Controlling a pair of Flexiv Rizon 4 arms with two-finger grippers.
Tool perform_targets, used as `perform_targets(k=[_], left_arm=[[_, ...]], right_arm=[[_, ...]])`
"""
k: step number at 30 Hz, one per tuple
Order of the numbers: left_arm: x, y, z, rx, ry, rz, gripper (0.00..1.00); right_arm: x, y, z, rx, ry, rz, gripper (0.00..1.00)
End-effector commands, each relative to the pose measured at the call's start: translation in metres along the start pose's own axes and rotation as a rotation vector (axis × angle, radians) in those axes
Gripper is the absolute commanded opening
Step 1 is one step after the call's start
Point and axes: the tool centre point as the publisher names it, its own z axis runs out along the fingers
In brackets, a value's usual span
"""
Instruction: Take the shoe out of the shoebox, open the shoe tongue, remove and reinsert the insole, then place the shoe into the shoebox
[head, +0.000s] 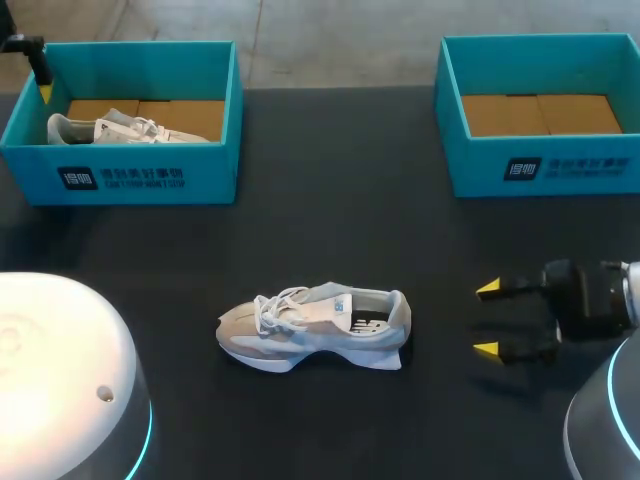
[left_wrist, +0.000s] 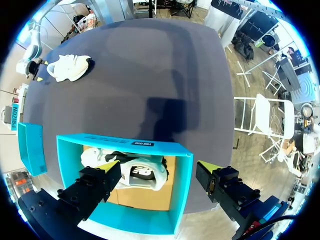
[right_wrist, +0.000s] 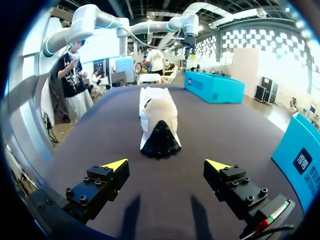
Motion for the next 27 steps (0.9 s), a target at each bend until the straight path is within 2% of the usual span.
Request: perform_targets(k=[1,14,27], left_arm=[[0.001,-0.001,0.0,-0.002,0.001,0.001,1.0],[0.001,-0.001,0.0,-0.002,0.001,0.001,1.0],[0.001,-0.001,0.0,-0.002,0.001,0.001,1.0]], right_arm=[[-0.005,-0.006,0.003,-0.01,0.001,-0.001,1.0],[-0.013,-0.018,0.009,-0.062,0.003,0.038,1.0],[-0.003,-0.01,0.032,-0.109,0.004,0.043,1.0]])
